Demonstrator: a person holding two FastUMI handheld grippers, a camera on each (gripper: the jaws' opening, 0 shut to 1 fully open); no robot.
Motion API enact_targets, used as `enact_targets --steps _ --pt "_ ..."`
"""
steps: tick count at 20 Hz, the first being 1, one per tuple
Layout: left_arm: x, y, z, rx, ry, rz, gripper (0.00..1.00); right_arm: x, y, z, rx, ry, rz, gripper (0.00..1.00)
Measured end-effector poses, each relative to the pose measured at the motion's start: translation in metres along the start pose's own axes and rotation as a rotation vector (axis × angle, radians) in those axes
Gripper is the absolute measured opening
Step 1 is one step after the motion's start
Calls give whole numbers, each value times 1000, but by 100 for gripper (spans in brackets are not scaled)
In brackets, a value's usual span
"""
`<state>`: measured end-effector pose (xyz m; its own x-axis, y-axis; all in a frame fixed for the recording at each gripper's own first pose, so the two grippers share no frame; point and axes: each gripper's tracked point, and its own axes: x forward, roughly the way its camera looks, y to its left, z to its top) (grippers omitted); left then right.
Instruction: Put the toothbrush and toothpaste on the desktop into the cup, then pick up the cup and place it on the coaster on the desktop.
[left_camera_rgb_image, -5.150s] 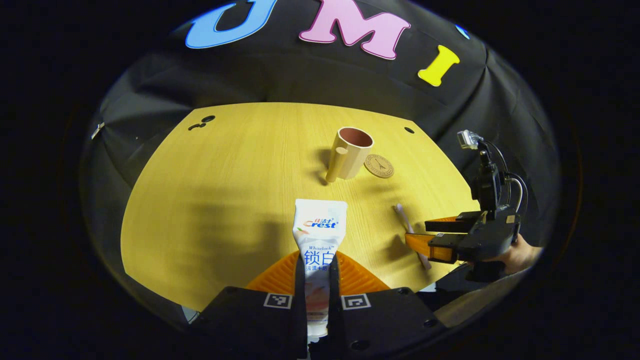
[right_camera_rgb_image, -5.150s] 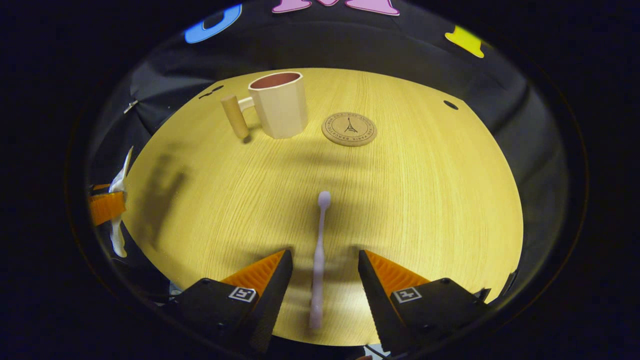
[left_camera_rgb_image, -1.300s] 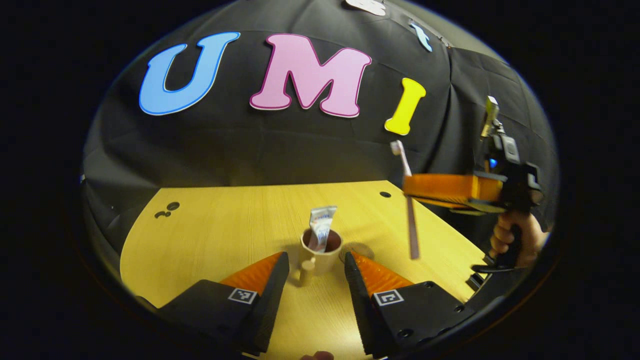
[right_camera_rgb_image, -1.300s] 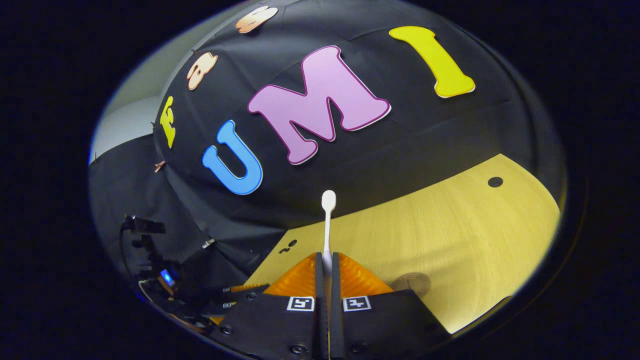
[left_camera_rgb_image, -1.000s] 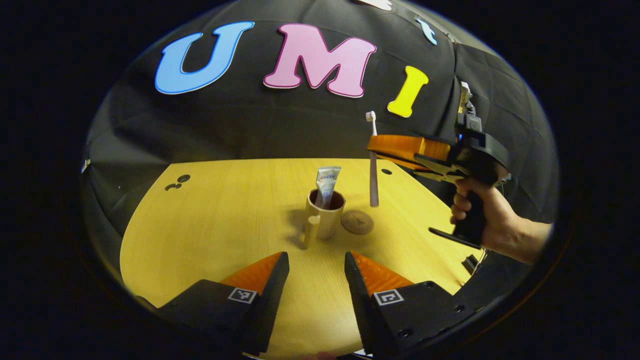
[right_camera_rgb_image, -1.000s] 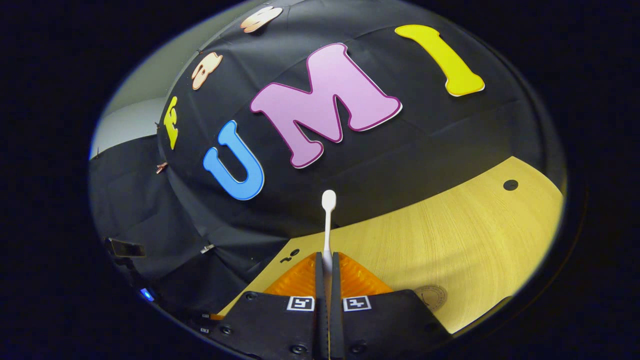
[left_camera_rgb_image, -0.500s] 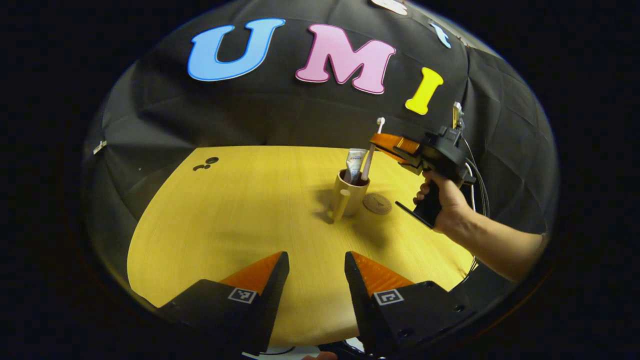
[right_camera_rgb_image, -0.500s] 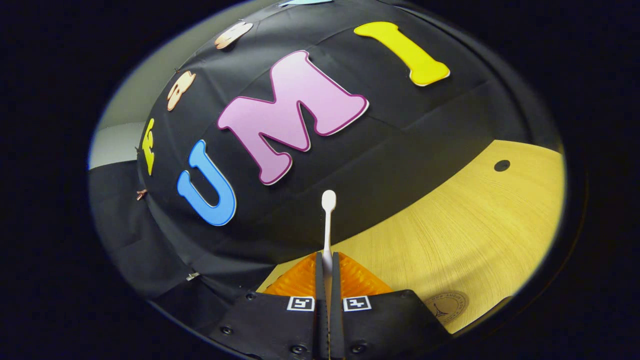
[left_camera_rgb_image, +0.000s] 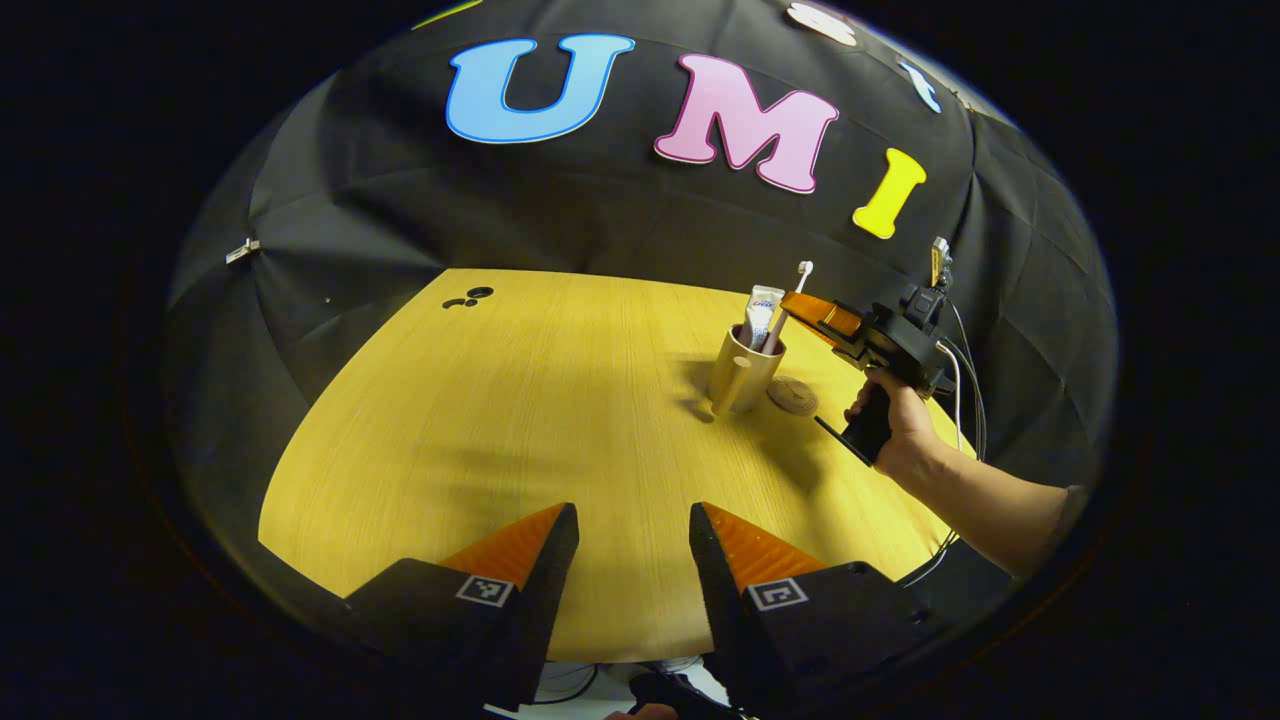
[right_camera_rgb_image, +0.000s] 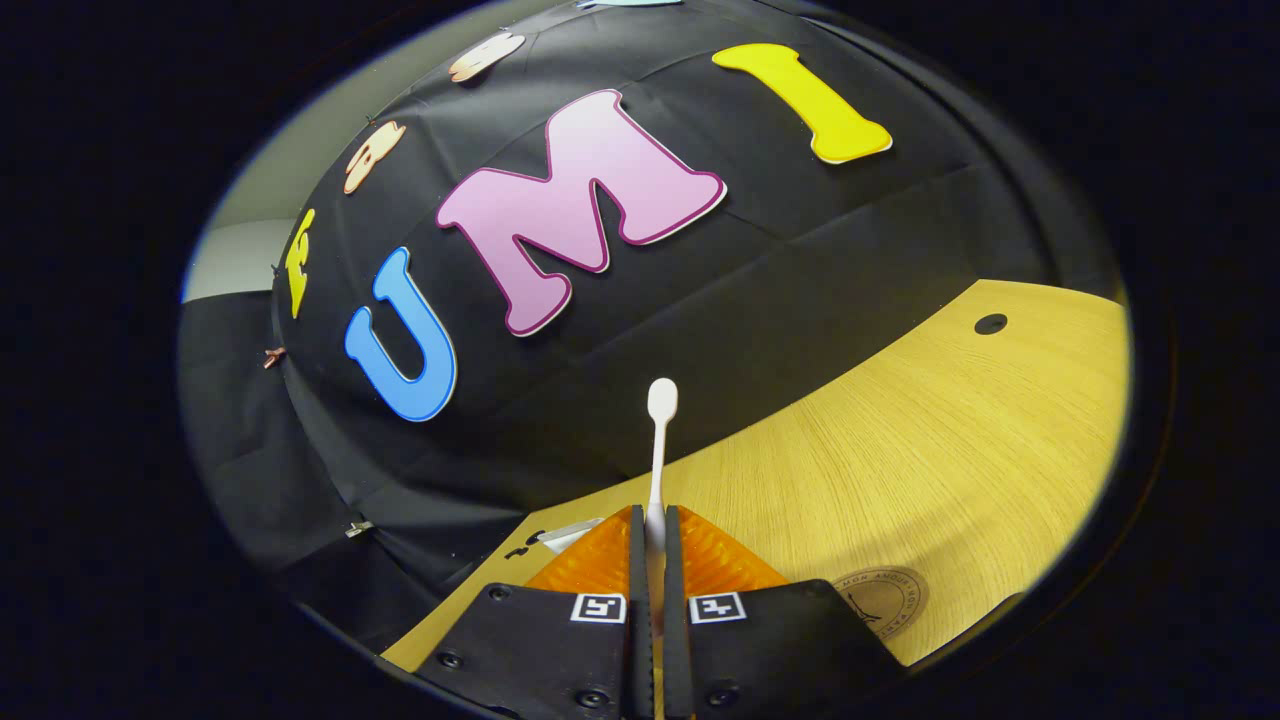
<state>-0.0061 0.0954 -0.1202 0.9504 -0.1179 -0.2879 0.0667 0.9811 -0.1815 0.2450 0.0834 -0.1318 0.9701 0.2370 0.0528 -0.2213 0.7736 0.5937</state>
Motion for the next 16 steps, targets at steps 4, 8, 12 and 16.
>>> enact_targets --steps 4,8,12,16 --pt "3 -13 7 -17 -15 -6 70 -22 -4 -16 -36 85 5 10" --pt "9 -29 15 -17 -26 -19 70 -35 -3 -26 -43 163 25 11" --pt "16 -43 22 -13 -26 -27 70 -49 -7 -37 -40 251 42 19" --pt "30 -55 32 4 -23 -25 70 -71 -11 -46 -54 333 52 20"
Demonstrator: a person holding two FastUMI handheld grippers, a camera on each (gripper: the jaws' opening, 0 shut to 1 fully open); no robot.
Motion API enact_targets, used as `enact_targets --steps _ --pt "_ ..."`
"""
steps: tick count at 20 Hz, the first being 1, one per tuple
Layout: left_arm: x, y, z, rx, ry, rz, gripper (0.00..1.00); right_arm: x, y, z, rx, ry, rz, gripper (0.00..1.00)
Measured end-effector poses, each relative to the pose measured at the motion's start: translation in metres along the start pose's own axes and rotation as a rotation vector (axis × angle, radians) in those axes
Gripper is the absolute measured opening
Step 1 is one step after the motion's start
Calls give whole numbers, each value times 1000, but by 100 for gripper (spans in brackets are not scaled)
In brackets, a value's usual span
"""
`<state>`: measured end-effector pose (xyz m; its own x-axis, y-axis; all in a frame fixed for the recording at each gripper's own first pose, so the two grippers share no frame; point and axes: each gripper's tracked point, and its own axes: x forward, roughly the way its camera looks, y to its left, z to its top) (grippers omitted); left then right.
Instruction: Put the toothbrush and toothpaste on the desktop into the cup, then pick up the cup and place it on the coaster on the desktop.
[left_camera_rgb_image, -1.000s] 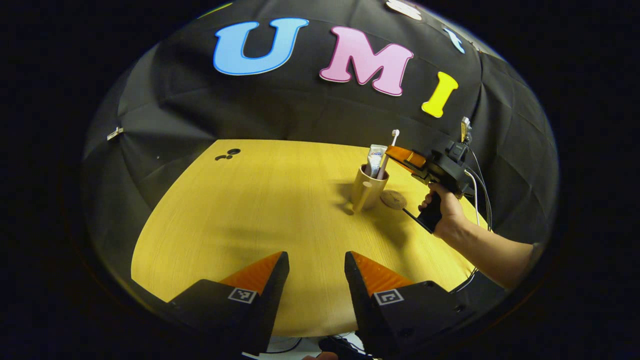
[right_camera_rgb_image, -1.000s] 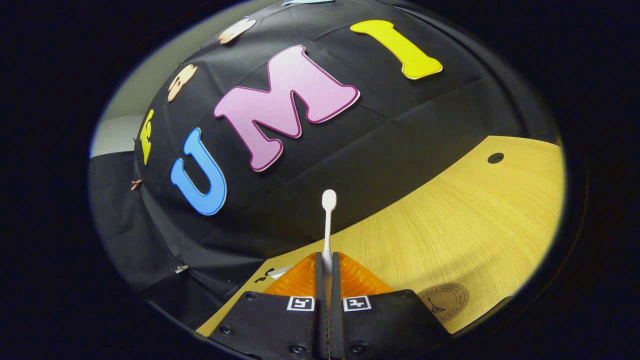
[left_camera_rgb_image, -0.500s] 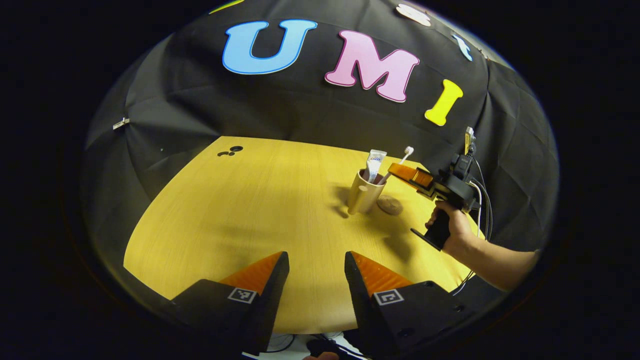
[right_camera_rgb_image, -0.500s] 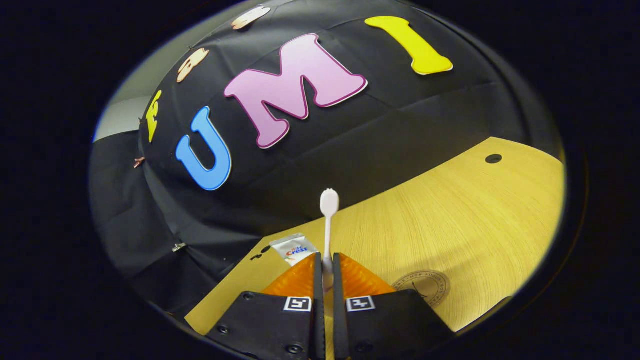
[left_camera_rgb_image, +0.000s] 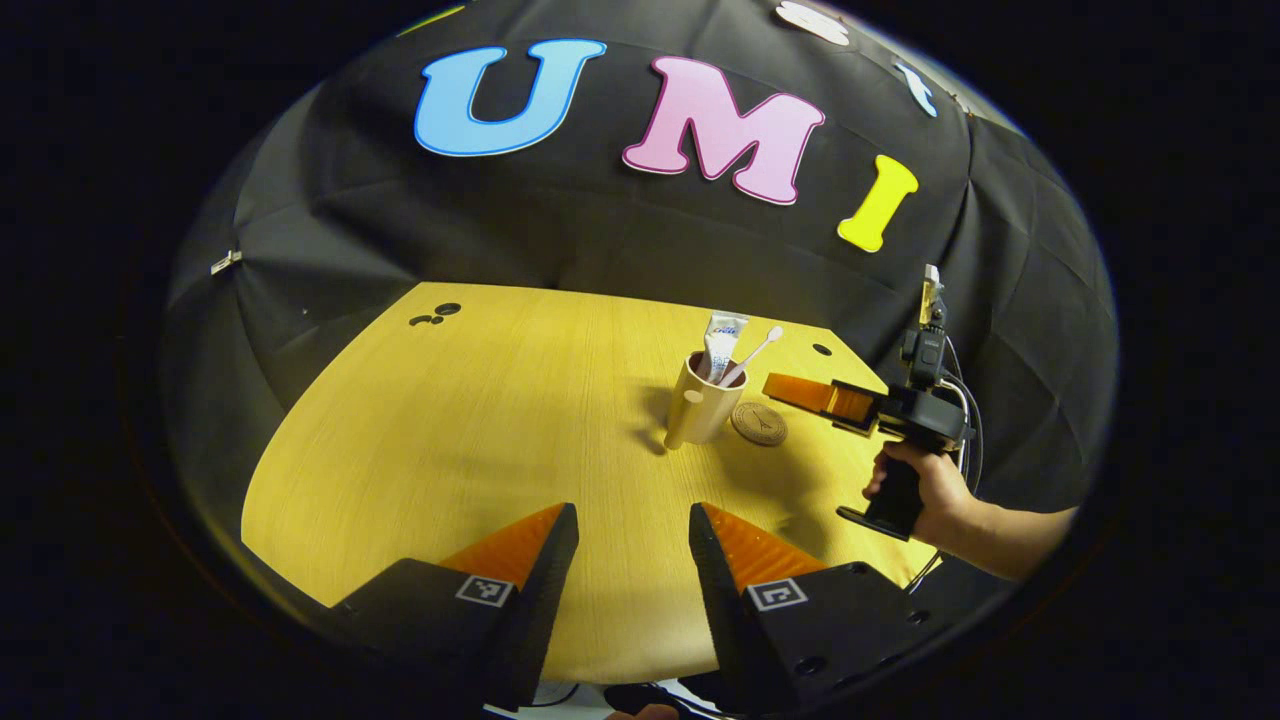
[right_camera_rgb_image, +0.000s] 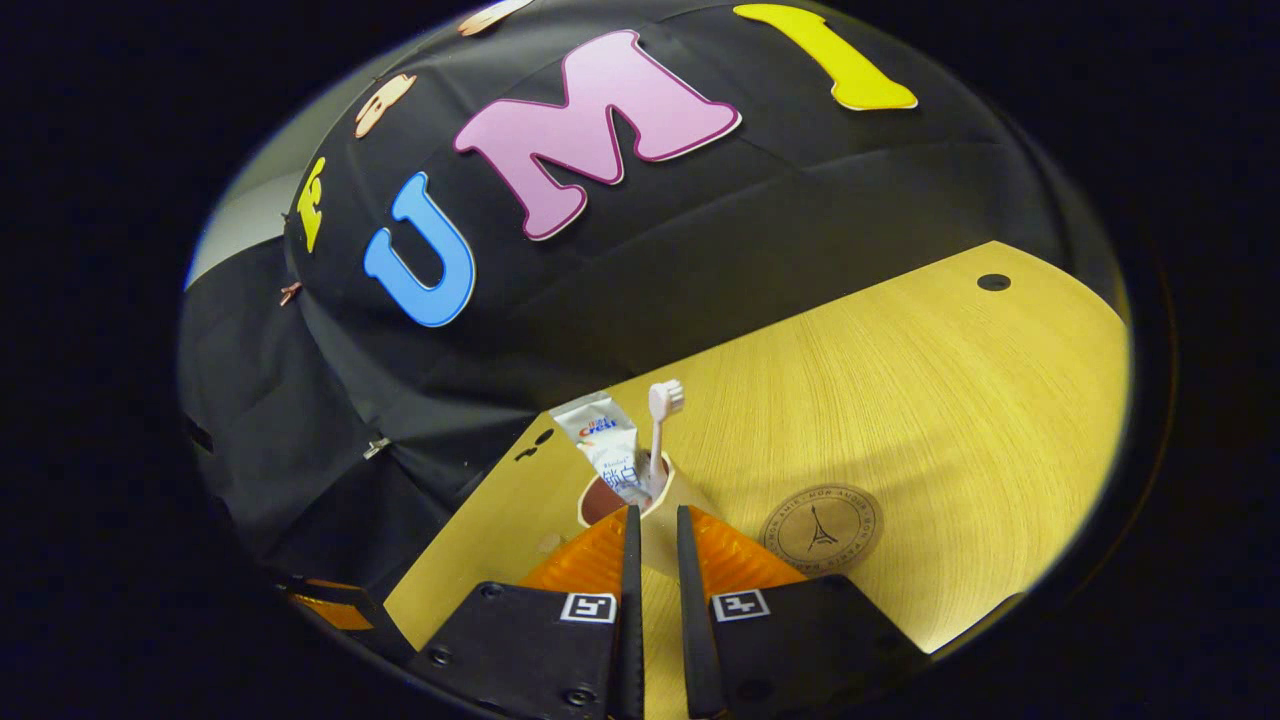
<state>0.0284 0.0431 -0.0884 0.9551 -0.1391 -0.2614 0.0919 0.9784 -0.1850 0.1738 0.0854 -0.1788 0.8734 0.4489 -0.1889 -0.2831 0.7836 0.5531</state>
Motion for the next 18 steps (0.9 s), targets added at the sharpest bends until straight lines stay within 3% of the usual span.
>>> enact_targets --steps 6,7,8,9,10,11,12,13,14,15,16,17,18 --pt "44 -22 11 66 81 -27 70 -50 2 -33 -36 135 26 30" --pt "52 -26 10 80 108 -37 70 -58 1 -38 -34 154 30 13" --pt "61 -31 10 102 133 -45 70 -66 1 -43 -33 174 36 16" --pt "71 -36 9 131 159 -53 70 -74 0 -47 -38 191 39 38" --pt "80 -38 11 160 183 -55 70 -81 -2 -49 -45 204 47 22" --pt "88 -41 9 187 208 -58 70 -87 -3 -51 -50 218 54 44" --pt "96 -44 10 215 231 -58 70 -94 -7 -53 -53 230 62 49" --pt "103 -46 12 242 247 -62 70 -100 -11 -55 -58 241 61 53" --pt "112 -48 13 268 261 -67 70 -105 -16 -55 -59 248 61 37" --pt "122 -49 12 292 281 -71 70 -110 -21 -55 -57 255 58 58" --pt "130 -49 12 313 302 -72 70 -115 -25 -56 -53 261 56 60" --pt "139 -48 11 326 327 -69 70 -119 -30 -56 -51 267 52 44" --pt "147 -47 10 333 351 -68 70 -125 -35 -58 -49 272 46 60"
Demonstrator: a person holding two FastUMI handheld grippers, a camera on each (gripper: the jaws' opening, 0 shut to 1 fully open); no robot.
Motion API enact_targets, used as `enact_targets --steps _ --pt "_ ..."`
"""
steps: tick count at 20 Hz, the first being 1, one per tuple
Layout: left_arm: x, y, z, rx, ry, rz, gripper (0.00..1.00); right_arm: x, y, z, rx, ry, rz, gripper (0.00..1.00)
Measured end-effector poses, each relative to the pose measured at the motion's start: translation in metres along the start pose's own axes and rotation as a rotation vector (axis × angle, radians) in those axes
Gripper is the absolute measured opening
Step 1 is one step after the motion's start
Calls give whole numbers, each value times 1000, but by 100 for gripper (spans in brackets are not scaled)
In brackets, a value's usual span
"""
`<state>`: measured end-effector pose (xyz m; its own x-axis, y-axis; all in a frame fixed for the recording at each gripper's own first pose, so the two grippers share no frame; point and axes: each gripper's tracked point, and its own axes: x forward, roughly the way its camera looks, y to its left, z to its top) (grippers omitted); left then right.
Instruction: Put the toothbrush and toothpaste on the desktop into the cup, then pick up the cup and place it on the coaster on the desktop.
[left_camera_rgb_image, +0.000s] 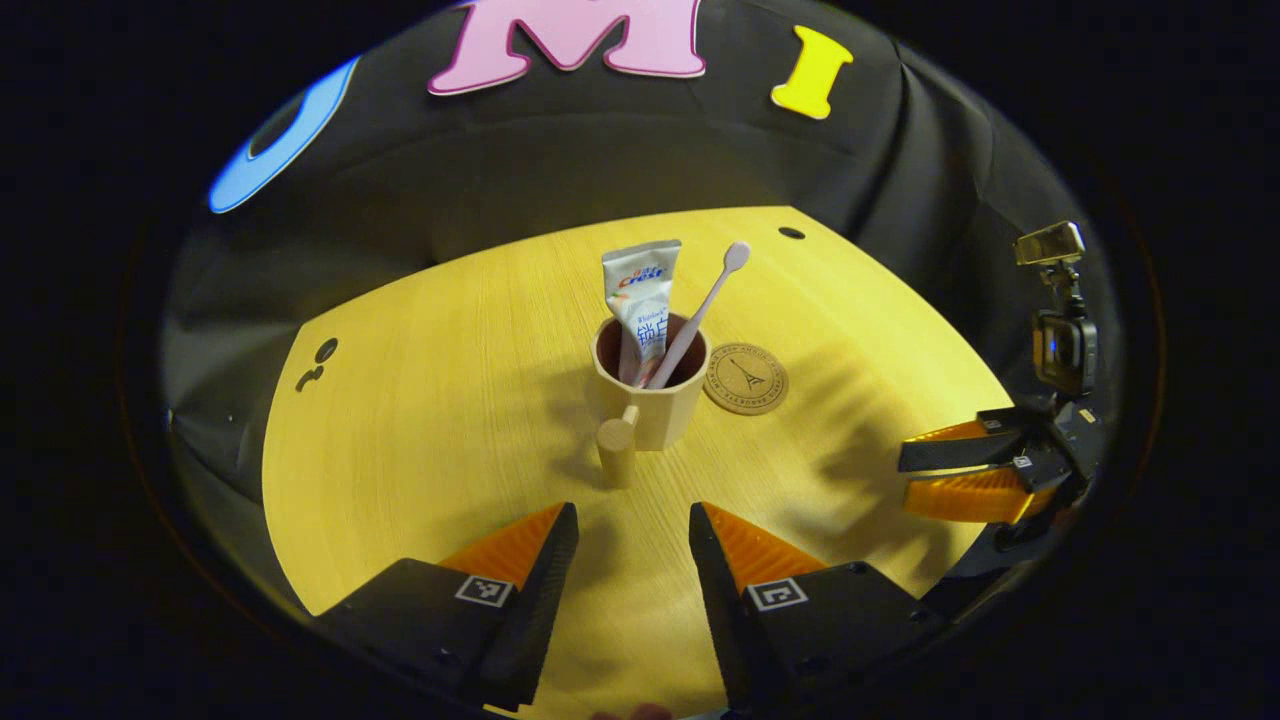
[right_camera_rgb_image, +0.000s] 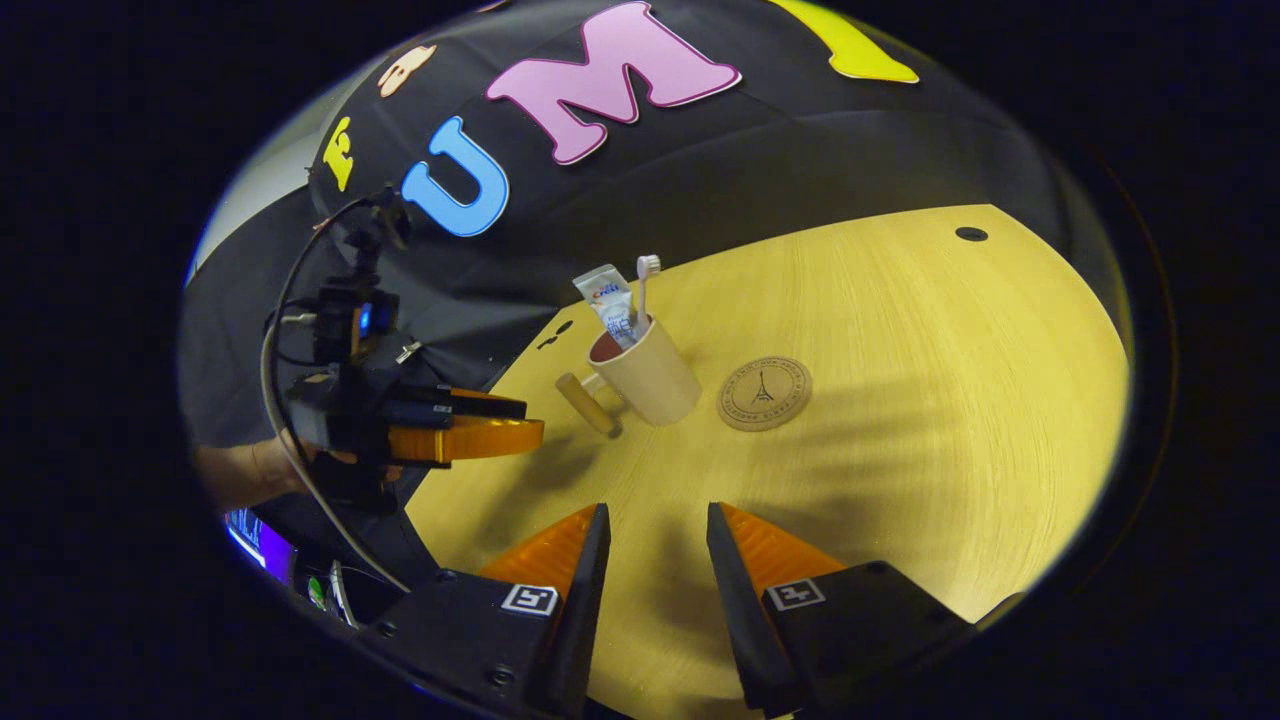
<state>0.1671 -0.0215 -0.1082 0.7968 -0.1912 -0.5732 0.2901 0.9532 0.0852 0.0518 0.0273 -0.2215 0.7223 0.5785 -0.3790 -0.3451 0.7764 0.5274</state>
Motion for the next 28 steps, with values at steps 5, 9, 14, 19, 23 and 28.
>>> enact_targets --steps 5,9,14,19,23,28 --pt "30 10 15 38 83 7 70 -23 -16 -16 27 24 -17 60" --pt "56 18 18 62 177 20 70 -34 -32 -22 62 37 -33 60" --pt "82 21 18 85 262 25 65 -40 -48 -23 95 30 -57 60" --pt "88 16 18 128 309 26 37 -42 -55 -29 131 36 -66 60" --pt "87 9 17 92 296 -7 32 -42 -55 -30 134 40 -65 60" --pt "78 -5 29 116 239 -30 29 -43 -54 -30 131 37 -63 60"
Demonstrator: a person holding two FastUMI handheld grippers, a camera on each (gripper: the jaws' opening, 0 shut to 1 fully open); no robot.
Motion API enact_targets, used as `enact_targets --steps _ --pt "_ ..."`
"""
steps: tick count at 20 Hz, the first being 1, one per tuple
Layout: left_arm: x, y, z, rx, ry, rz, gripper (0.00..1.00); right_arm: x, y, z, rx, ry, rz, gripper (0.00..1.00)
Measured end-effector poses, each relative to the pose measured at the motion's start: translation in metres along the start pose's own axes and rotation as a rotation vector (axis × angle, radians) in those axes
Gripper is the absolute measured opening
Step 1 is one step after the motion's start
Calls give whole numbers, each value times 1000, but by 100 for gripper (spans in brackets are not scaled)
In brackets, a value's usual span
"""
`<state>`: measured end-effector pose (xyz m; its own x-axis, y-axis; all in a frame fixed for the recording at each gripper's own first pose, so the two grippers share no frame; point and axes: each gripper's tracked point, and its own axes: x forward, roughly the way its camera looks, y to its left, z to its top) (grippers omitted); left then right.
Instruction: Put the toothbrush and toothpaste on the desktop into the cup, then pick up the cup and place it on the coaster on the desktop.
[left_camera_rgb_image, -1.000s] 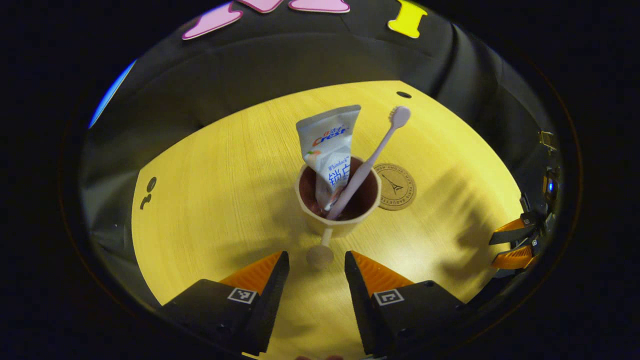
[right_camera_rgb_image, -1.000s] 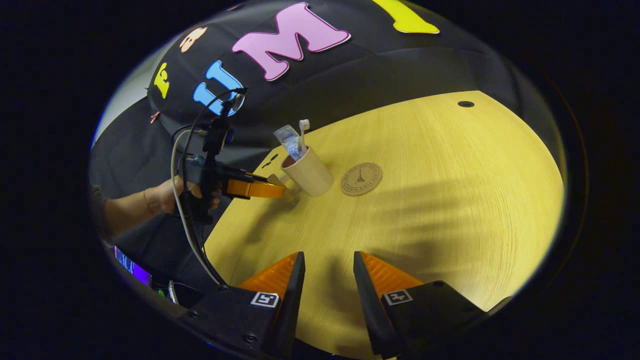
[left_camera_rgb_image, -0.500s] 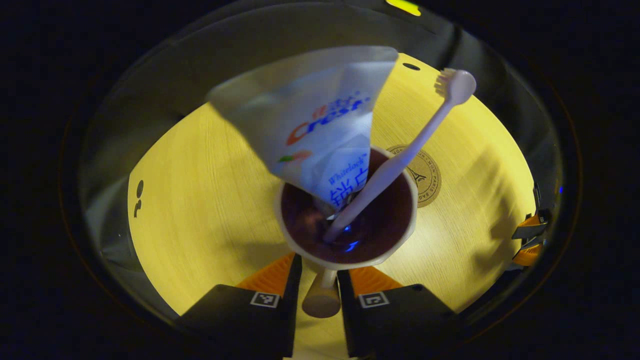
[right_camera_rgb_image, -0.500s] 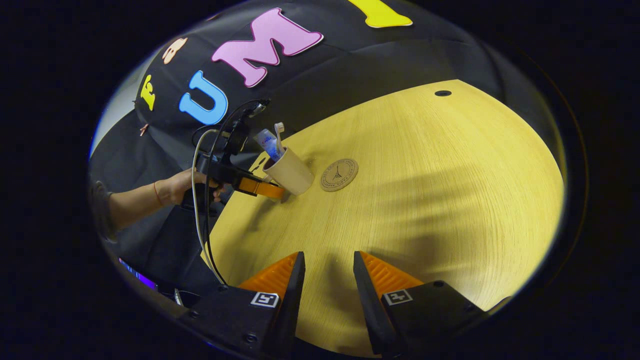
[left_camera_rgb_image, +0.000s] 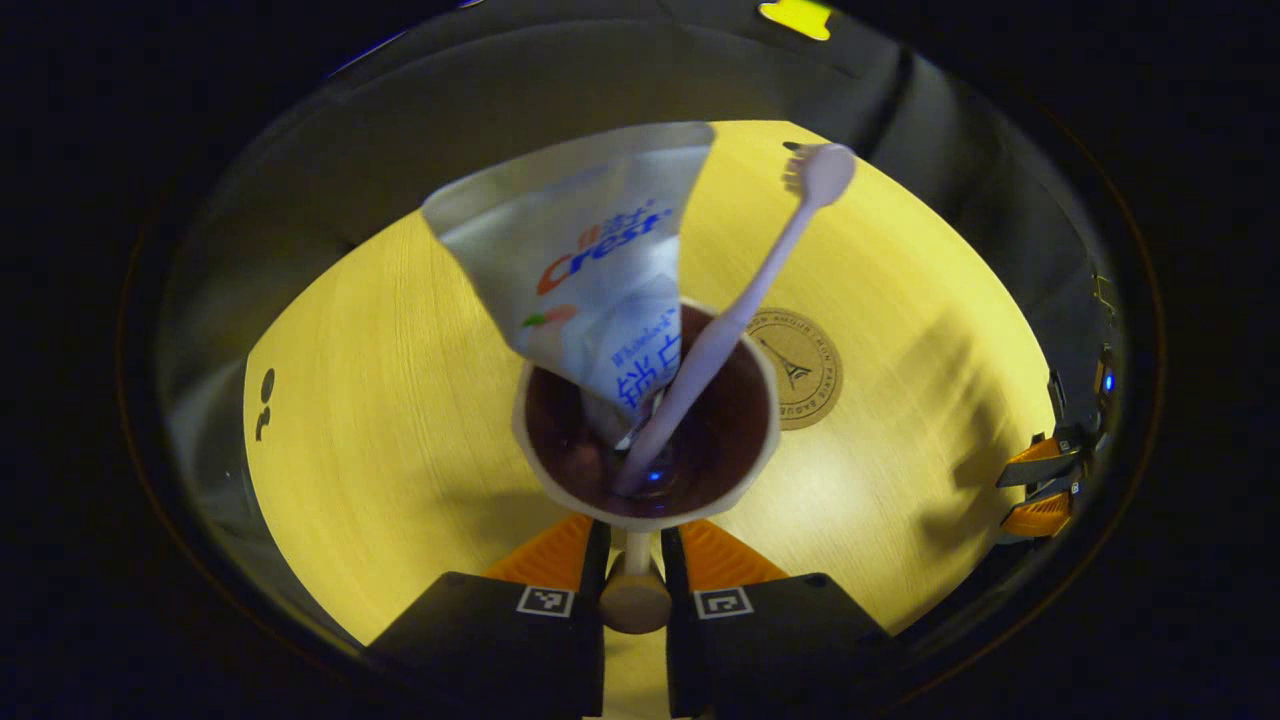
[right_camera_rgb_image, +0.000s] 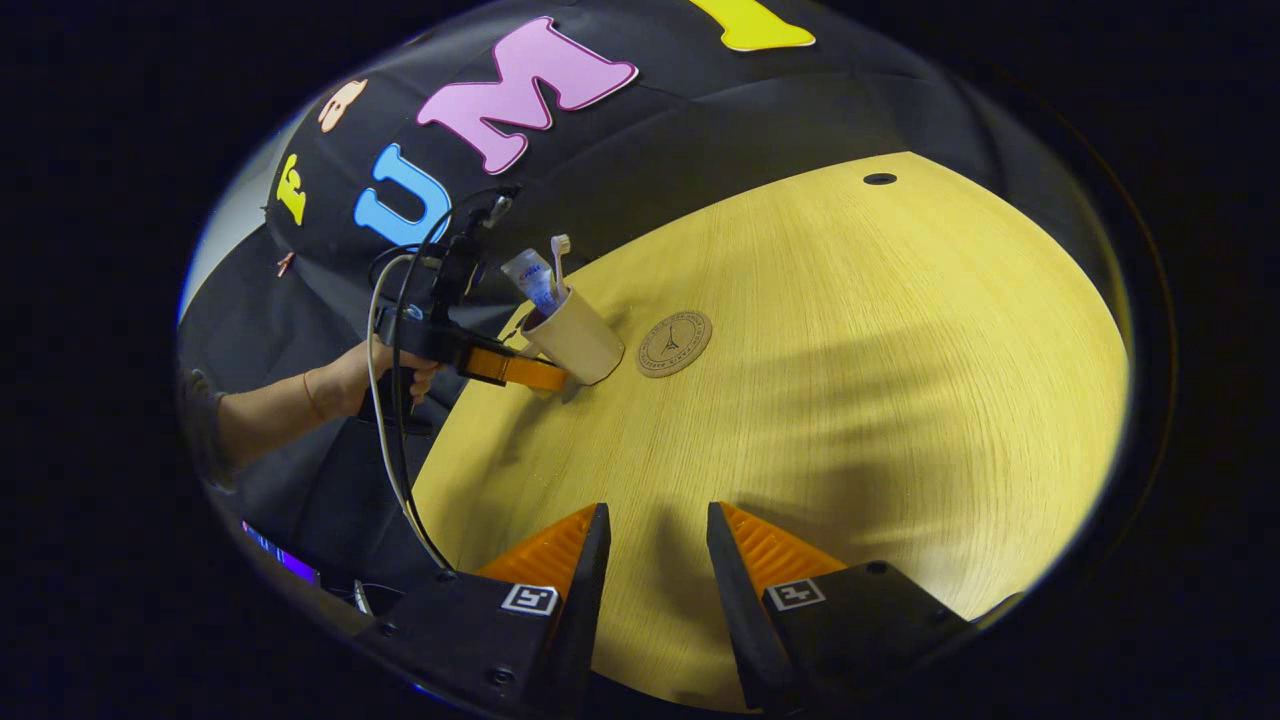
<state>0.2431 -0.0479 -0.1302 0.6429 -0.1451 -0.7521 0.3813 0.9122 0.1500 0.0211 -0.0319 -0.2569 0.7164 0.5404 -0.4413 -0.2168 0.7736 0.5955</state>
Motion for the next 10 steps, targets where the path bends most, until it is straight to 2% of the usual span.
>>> enact_targets --steps 1,2,3,6,7,10 --pt "-3 -3 3 5 -11 -4 29 0 0 1 0 -3 -1 60" --pt "-5 -7 7 8 -21 -14 24 -1 0 1 1 -6 0 60" --pt "-9 -13 10 2 -30 -27 29 -2 1 2 3 -9 0 60" --pt "-11 -28 21 5 -54 -46 24 -5 -2 3 3 -19 -6 60" --pt "-13 -32 27 20 -64 -47 29 -6 -3 4 5 -22 -9 60" --pt "-10 -50 42 71 -74 -65 29 -12 -7 5 13 -36 -24 60"
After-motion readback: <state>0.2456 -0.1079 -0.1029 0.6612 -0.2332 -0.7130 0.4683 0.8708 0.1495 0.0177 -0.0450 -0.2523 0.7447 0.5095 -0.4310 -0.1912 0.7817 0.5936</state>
